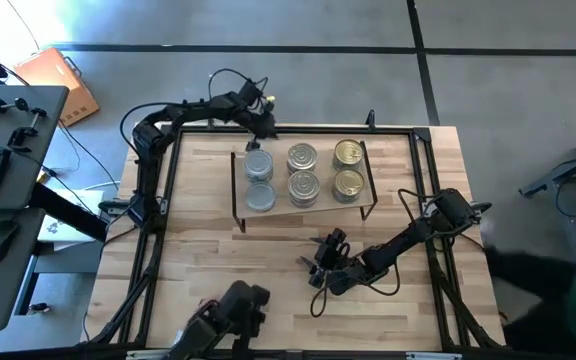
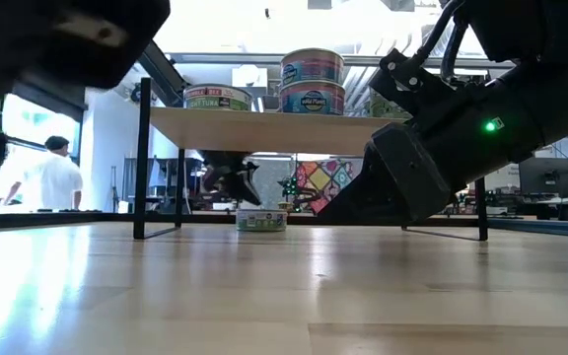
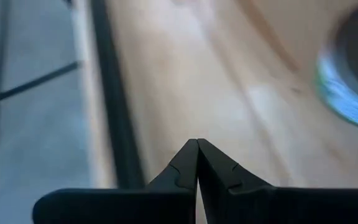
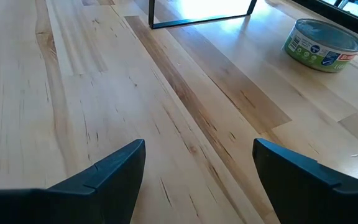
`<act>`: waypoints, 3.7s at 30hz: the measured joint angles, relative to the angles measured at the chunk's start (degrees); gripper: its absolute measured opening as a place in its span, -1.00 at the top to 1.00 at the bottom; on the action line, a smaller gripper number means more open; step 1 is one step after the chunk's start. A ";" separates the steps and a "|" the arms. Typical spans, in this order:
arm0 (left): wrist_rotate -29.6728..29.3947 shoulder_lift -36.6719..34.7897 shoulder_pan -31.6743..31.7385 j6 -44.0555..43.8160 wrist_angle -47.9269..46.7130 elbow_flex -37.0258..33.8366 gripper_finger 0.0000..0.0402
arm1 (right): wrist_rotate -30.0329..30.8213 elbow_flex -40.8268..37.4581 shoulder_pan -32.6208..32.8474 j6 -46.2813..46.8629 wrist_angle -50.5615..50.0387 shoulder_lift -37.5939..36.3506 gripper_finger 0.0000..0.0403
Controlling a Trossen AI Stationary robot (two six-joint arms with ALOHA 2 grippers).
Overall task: Stack canned seafood by type on shelf
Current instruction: Adjust the shelf
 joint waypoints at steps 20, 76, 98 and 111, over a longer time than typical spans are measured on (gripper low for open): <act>-17.15 -23.97 -2.95 -15.38 0.67 3.96 1.00 | -9.45 0.00 5.19 4.13 -22.14 -14.45 -0.44; -101.61 -43.39 -100.73 -121.86 -3.24 -46.66 -0.06 | -0.73 -15.52 21.18 38.04 -65.08 -46.24 0.00; -107.22 -43.39 -88.79 -119.18 -1.30 -46.60 0.08 | -6.37 -0.54 12.14 51.89 -103.80 -56.91 0.01; -105.11 -43.41 -84.62 -114.82 -1.44 -46.57 0.25 | -5.12 -7.58 0.84 29.74 -82.02 -60.19 0.01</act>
